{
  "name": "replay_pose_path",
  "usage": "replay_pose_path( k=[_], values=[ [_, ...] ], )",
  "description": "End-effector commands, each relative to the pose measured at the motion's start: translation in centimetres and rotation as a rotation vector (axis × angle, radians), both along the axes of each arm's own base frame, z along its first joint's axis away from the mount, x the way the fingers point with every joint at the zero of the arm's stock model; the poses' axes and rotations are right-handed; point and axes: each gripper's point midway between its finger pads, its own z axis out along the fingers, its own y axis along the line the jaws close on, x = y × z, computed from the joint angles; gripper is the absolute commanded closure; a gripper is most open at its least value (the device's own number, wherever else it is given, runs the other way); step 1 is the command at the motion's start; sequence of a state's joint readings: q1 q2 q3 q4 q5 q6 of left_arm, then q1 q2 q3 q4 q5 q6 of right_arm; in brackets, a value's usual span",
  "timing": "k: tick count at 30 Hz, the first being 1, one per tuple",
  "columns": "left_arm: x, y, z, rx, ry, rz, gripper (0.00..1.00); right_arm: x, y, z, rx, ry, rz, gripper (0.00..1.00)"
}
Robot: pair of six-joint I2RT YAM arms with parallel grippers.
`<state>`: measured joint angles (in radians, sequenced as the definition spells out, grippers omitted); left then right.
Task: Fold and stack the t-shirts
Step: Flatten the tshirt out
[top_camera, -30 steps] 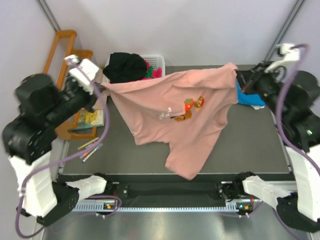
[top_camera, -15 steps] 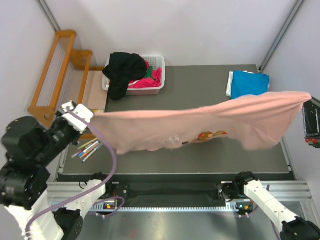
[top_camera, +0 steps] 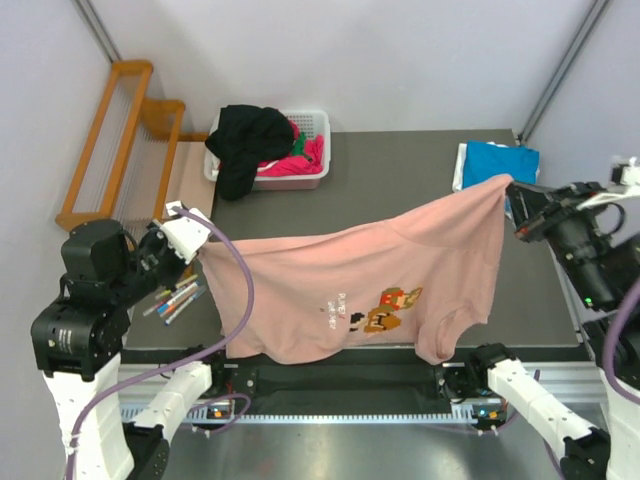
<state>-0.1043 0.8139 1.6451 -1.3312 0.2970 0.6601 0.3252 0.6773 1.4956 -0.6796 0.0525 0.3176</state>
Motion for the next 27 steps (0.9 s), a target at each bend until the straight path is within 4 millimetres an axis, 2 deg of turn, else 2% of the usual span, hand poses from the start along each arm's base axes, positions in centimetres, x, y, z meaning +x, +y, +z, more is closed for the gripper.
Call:
replay_pose_path(
  k=[1,3,4,6,7,9,10,12,13,15,16,19,20,23,24,26,27],
  values=[
    [2.6,0.5,3.5,-0.040,-0.149,0.066,1.00,1.2,0.1,1.5,0.036,-0.061,-0.014,1.00],
    [3.4,0.8,5.4,-0.079,-0.205,0.115,1.00,0.9,0.2,2.1,0.042,-0.078,-0.008,1.00],
    [3.6,1.4,7.7,-0.094,-0.278,0.153,1.00,0.6,0.1,2.5,0.047,-0.088,-0.004,1.00],
    [3.2,1.9,10.0,-0.139,-0.348,0.194,1.00,-0.4,0.0,3.9,0.054,-0.121,0.009,1.00],
    [2.4,2.2,12.2,-0.160,-0.417,0.206,1.00,-1.1,-0.1,4.3,0.055,-0.129,0.014,1.00],
    [0.8,2.1,14.8,-0.202,-0.495,0.198,1.00,-3.3,-0.5,6.0,0.067,-0.183,0.033,1.00],
    [-0.9,1.8,16.8,-0.230,-0.549,0.173,1.00,-4.6,-0.9,7.0,0.072,-0.210,0.036,1.00],
    [-2.9,1.5,17.7,-0.232,-0.561,0.147,1.00,-7.3,-1.6,8.1,0.081,-0.262,0.043,1.00],
    [-5.0,1.2,19.3,-0.223,-0.616,0.113,1.00,-9.1,-2.2,9.3,0.093,-0.303,0.043,1.00],
    [-7.0,0.1,19.1,-0.203,-0.621,0.054,1.00,-11.7,-3.0,9.9,0.097,-0.331,0.046,1.00],
    [-8.8,-0.1,19.5,-0.184,-0.668,0.037,1.00,-13.9,-3.8,11.3,0.113,-0.383,0.046,1.00],
    [-11.7,-0.9,20.1,-0.121,-0.762,0.027,1.00,-17.3,-4.9,12.6,0.137,-0.450,0.050,1.00],
    [-11.8,-1.1,20.0,-0.103,-0.773,0.050,1.00,-17.8,-5.0,12.8,0.142,-0.458,0.052,1.00],
    [-12.0,-1.9,19.3,-0.099,-0.764,0.036,1.00,-17.1,-4.8,12.9,0.137,-0.449,0.051,1.00],
    [-11.1,-2.0,18.4,-0.108,-0.725,0.031,1.00,-16.8,-4.7,12.9,0.138,-0.447,0.052,1.00],
    [-9.8,-1.7,17.3,-0.131,-0.685,0.047,1.00,-14.8,-4.0,12.0,0.128,-0.403,0.053,1.00],
    [-8.2,-1.1,15.9,-0.137,-0.634,0.070,1.00,-14.3,-3.8,11.9,0.126,-0.401,0.052,1.00]
  ],
)
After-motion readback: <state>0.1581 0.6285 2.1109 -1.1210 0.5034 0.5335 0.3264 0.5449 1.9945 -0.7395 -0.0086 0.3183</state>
